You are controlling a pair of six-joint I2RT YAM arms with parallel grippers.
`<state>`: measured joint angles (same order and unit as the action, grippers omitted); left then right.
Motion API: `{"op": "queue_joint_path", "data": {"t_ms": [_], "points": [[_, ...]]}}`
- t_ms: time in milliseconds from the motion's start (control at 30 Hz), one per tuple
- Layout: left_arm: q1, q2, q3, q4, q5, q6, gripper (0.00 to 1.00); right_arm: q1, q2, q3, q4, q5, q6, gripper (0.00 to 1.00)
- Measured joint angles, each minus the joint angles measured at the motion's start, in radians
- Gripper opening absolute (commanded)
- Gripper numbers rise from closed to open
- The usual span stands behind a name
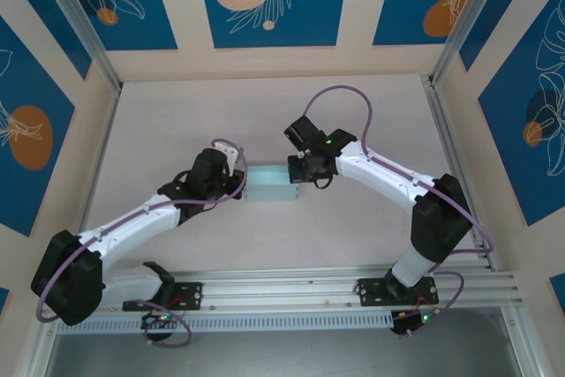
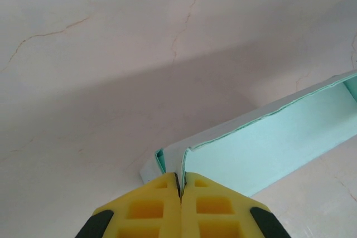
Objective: Fold the paper box
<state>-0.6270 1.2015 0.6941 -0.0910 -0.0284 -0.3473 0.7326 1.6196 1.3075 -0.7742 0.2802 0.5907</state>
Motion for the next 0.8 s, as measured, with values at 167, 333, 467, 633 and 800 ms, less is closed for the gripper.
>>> {"op": "queue_joint_path", "data": {"t_ms": [167, 333, 467, 633, 800], "points": [[0.0, 0.0, 0.0, -0.002, -0.011, -0.015, 0.0, 0.0, 0.0, -0.006, 0.024, -0.014, 0.001, 0.06], [0.0, 0.006, 0.0, -0.001, -0.018, -0.024, 0.0, 0.005, 0.001, -0.006, 0.026, -0.013, 0.004, 0.02], [0.0, 0.006, -0.003, 0.001, -0.023, -0.037, 0.0, 0.023, 0.001, -0.016, 0.037, 0.02, 0.004, 0.0], [0.0, 0.006, -0.009, 0.01, -0.025, -0.06, 0.0, 0.058, 0.0, -0.052, 0.08, 0.103, 0.004, 0.0], [0.0, 0.008, -0.012, 0.019, -0.026, -0.089, 0.0, 0.081, 0.0, -0.056, 0.085, 0.149, 0.004, 0.0]]}}
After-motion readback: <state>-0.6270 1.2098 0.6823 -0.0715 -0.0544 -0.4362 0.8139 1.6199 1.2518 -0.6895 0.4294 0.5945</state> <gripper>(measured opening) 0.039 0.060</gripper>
